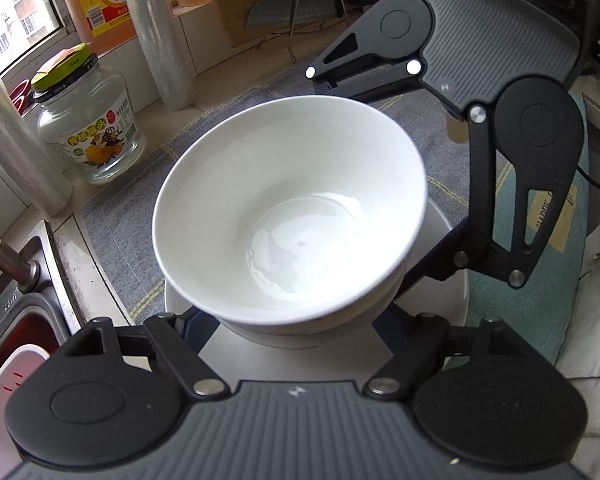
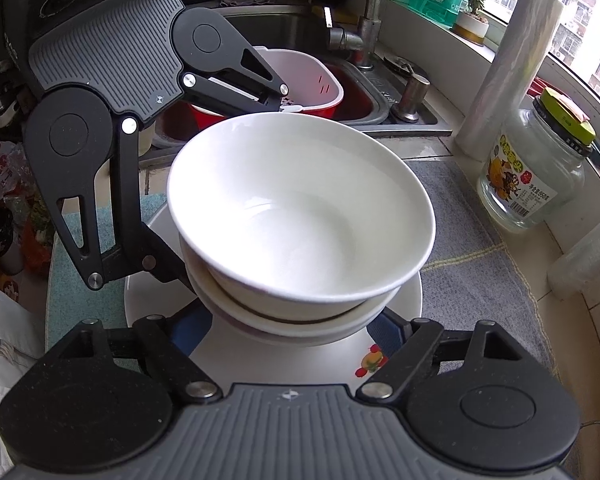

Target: Organize plates and bowls

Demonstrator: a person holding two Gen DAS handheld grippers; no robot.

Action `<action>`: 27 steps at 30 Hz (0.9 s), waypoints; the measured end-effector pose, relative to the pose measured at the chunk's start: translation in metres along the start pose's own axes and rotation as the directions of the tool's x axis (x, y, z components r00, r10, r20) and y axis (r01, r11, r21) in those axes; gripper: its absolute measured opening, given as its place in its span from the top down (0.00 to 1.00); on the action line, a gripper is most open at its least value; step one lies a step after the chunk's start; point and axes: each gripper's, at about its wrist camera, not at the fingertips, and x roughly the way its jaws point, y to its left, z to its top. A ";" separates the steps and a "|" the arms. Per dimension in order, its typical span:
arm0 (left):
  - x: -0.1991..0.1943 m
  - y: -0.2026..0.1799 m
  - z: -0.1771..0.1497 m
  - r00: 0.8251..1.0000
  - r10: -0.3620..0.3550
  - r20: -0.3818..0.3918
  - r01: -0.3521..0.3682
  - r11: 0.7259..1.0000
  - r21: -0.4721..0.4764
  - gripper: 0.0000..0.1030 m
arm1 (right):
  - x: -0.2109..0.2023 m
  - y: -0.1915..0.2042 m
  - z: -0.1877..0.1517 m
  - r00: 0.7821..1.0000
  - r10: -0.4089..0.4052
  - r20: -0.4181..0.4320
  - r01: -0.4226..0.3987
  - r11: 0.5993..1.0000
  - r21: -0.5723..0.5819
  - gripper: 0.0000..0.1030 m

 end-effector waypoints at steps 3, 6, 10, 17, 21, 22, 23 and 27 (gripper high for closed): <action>-0.011 -0.001 -0.004 0.998 0.028 0.061 -0.027 1.000 -0.015 0.08 | -0.007 0.003 0.000 0.999 -0.026 0.034 0.026 1.000 -0.003 0.00; -0.016 0.000 -0.009 0.997 0.040 0.073 -0.038 0.999 -0.033 0.05 | -0.010 0.004 -0.001 0.998 -0.047 0.033 0.047 0.999 0.016 0.00; -0.018 -0.003 -0.020 0.996 0.061 0.068 -0.057 0.996 -0.064 0.04 | -0.013 0.005 -0.005 0.996 -0.083 0.029 0.080 0.994 0.078 0.00; -0.036 -0.010 -0.033 0.980 0.143 0.138 -0.117 0.976 -0.182 0.04 | -0.028 0.018 -0.017 0.985 -0.169 0.023 0.161 0.967 0.198 0.00; -0.047 -0.020 -0.038 0.954 0.240 0.179 -0.186 0.943 -0.276 0.03 | -0.038 0.022 -0.022 0.975 -0.223 0.009 0.210 0.931 0.298 0.00; -0.050 -0.023 -0.040 0.945 0.271 0.185 -0.208 0.930 -0.304 0.03 | -0.040 0.022 -0.022 0.971 -0.240 0.002 0.226 0.919 0.324 0.00; -0.053 -0.026 -0.041 0.935 0.297 0.195 -0.222 0.916 -0.333 0.03 | -0.042 0.022 -0.023 0.968 -0.253 -0.002 0.238 0.907 0.347 0.00; -0.062 -0.040 -0.042 0.895 0.398 0.200 -0.284 0.856 -0.432 0.02 | -0.052 0.022 -0.031 0.946 -0.324 -0.016 0.292 0.828 0.479 0.00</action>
